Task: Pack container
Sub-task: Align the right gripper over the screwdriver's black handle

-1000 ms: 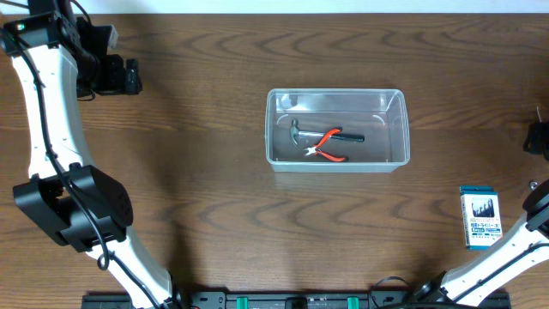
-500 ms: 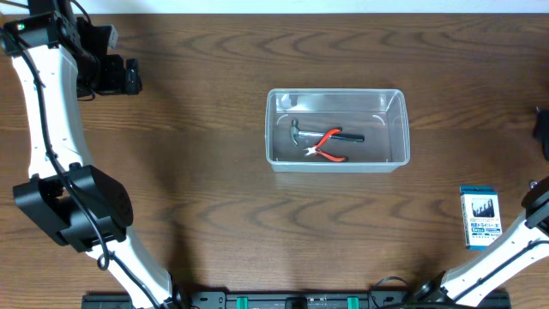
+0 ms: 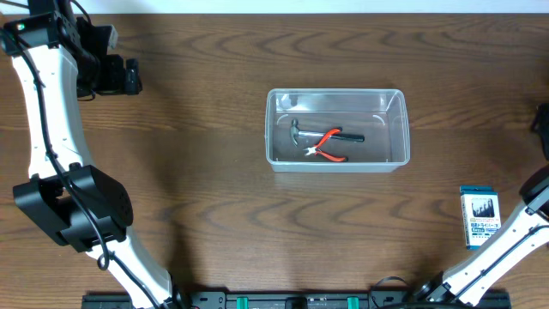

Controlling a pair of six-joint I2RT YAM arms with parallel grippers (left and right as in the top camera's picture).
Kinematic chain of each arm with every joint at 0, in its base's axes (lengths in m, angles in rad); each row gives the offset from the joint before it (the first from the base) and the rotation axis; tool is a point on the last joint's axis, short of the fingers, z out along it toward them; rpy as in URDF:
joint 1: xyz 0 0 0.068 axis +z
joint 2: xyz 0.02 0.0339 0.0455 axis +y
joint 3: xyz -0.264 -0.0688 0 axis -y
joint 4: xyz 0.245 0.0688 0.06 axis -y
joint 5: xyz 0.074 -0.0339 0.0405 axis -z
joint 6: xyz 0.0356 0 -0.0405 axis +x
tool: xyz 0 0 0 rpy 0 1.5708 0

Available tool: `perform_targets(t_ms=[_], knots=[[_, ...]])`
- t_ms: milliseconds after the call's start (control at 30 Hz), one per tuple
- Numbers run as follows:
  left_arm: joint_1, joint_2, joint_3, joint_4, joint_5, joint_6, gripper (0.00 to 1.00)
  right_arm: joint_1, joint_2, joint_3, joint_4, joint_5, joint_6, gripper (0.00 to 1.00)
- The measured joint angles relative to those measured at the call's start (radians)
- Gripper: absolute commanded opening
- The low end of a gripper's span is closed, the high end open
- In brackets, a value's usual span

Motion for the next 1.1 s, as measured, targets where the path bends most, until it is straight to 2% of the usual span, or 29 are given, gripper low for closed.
perform_targets(t_ms=[400, 1100], knots=[[0.0, 0.0, 0.0, 0.0, 0.0, 0.0, 0.98, -0.002, 0.028, 0.0, -0.023, 0.023, 0.0, 0.99], [0.0, 0.0, 0.0, 0.0, 0.0, 0.0, 0.98, -0.012, 0.029, 0.0, 0.039, 0.027, -0.026, 0.99]])
